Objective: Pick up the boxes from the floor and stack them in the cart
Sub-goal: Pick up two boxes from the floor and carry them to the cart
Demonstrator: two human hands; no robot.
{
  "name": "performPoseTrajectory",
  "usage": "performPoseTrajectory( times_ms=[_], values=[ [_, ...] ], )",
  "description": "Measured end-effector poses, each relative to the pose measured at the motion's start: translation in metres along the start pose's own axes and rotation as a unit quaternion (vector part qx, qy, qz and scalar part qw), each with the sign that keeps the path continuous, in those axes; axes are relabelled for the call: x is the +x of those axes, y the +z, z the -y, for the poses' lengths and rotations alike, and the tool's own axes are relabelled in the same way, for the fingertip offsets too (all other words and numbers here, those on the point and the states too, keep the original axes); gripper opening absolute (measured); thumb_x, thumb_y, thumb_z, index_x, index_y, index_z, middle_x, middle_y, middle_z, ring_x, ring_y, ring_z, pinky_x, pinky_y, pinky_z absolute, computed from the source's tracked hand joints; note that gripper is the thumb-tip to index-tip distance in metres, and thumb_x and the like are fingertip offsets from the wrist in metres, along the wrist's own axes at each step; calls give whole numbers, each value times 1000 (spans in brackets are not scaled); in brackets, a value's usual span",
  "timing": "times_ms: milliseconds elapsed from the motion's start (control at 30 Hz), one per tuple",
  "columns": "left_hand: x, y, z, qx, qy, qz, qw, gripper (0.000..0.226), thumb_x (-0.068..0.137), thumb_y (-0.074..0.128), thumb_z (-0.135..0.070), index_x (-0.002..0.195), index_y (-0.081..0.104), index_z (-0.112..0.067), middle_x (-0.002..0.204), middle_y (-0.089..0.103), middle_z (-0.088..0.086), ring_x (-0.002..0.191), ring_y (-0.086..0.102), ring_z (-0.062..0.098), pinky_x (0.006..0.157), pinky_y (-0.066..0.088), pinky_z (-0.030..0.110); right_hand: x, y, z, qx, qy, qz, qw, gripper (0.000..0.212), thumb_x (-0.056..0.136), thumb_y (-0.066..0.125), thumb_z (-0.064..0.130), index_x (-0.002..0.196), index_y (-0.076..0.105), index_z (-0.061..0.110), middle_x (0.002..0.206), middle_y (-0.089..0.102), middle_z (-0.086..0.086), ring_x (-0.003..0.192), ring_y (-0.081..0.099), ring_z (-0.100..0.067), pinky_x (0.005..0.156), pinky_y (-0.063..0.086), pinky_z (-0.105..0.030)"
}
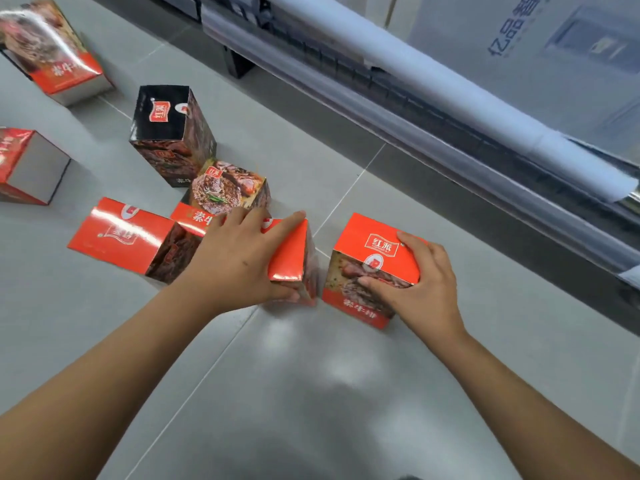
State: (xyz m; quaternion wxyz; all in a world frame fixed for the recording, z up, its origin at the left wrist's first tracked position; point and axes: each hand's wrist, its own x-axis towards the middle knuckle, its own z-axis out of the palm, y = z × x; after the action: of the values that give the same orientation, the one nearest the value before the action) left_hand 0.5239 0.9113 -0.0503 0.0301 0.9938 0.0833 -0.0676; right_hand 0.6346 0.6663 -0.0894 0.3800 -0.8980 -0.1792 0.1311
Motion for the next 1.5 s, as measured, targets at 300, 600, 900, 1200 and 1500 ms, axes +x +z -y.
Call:
performPoseTrajectory(
  times_ms=[300,600,900,1200,1500],
  values=[
    [-38,-199,-44,-53,-86,28,994,112,51,41,-89,147,26,-33,123,52,15,108,49,40,89,41,49,-47,-172,147,-47,110,60,991,87,62,86,48,138,44,32,120,34,5,105,39,-5,92,37,-20],
    [-86,-451,-109,-27,-6,-12,1000,105,51,69,-76,138,43,-24,100,58,18,90,56,41,79,43,50,-129,-379,319,-38,142,10,989,88,63,87,44,139,45,29,129,39,-5,118,45,-18,98,35,-24],
    [-133,-606,-223,52,181,88,978,107,65,58,-76,150,7,-35,129,43,11,119,40,34,98,32,49,-265,-503,380,-2,232,-154,961,88,60,89,45,136,48,28,119,40,-3,111,49,-20,94,39,-25],
    [-174,-683,-421,77,399,27,913,109,56,61,-78,148,17,-39,123,48,10,113,45,34,93,37,46,-431,-643,344,16,336,-326,884,88,58,88,49,134,49,30,124,41,-2,111,51,-18,92,38,-22],
    [-270,-705,-689,71,543,-17,837,112,52,65,-78,144,14,-40,125,49,13,116,46,36,94,43,47,-643,-785,247,34,408,-487,771,87,56,87,56,131,51,32,121,44,0,109,50,-13,94,34,-16]
  ],
)
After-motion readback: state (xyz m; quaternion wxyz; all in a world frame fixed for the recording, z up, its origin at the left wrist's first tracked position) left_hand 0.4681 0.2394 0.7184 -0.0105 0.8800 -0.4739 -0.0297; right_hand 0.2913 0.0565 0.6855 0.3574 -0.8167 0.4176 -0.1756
